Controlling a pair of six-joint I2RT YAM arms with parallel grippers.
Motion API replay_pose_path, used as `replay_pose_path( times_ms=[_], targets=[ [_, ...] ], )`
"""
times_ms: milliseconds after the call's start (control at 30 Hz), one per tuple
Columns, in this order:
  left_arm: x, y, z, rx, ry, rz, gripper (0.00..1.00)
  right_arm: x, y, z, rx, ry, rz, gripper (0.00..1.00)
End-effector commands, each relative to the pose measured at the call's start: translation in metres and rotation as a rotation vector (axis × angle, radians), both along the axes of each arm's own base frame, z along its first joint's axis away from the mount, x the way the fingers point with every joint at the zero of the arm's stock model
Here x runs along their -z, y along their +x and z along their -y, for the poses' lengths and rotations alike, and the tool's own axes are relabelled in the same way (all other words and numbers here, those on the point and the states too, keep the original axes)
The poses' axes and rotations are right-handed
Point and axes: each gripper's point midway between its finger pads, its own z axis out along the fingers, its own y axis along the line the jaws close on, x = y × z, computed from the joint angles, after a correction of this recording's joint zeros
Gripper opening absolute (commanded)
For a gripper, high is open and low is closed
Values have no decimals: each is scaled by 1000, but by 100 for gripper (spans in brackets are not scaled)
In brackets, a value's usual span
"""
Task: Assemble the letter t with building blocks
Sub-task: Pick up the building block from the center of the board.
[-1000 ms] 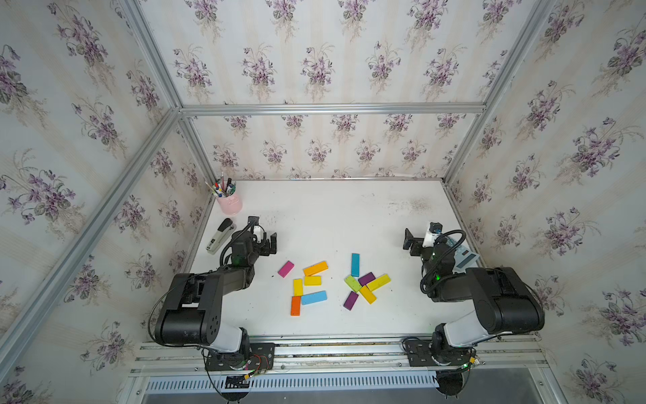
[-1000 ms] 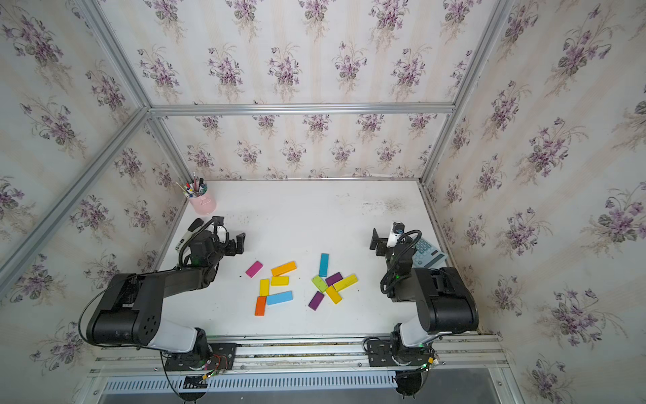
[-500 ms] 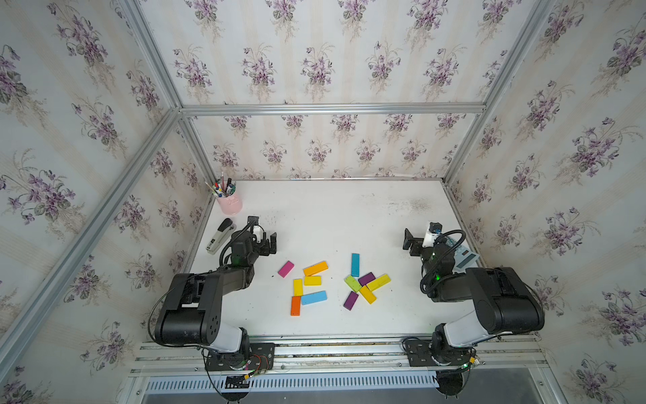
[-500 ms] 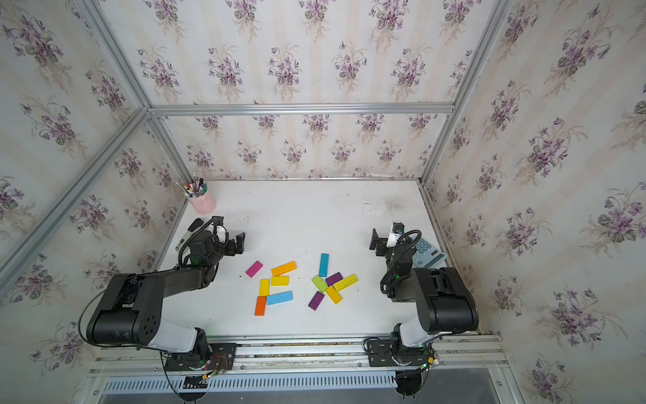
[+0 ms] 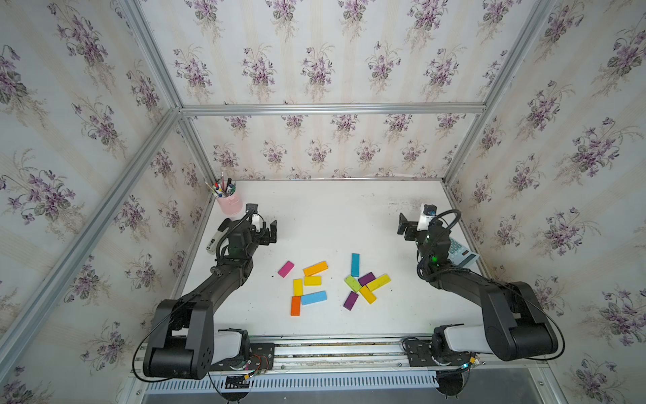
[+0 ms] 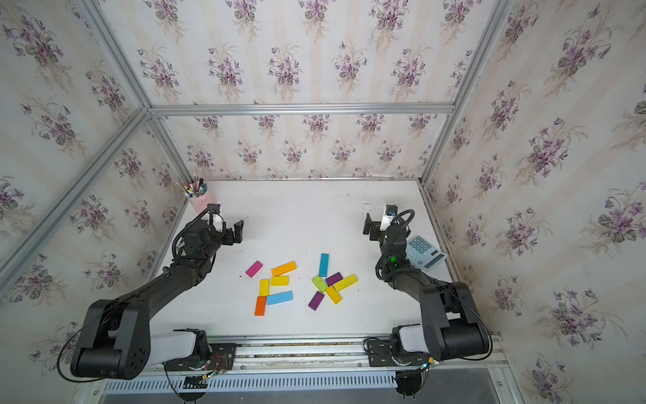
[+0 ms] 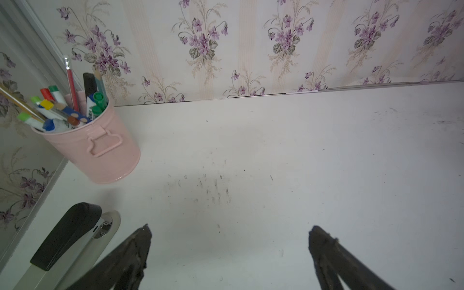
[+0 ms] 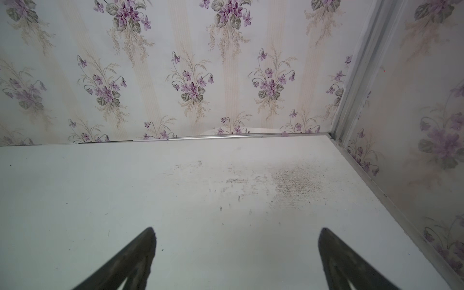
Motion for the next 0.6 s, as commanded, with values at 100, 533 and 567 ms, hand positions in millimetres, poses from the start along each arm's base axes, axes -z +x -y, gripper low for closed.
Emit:
replay_pose_path(
  times_ms=[100, 533, 567],
  targets=[
    [10, -37, 40, 111, 94, -244, 100, 27, -13, -95, -174, -92, -302, 100],
    [49, -93, 131, 402, 139, -630, 83, 36, -127, -226, -699, 261, -470, 100],
    [53, -95, 136, 411, 166, -634, 83, 32, -137, -230, -746, 290, -456, 100]
  ],
)
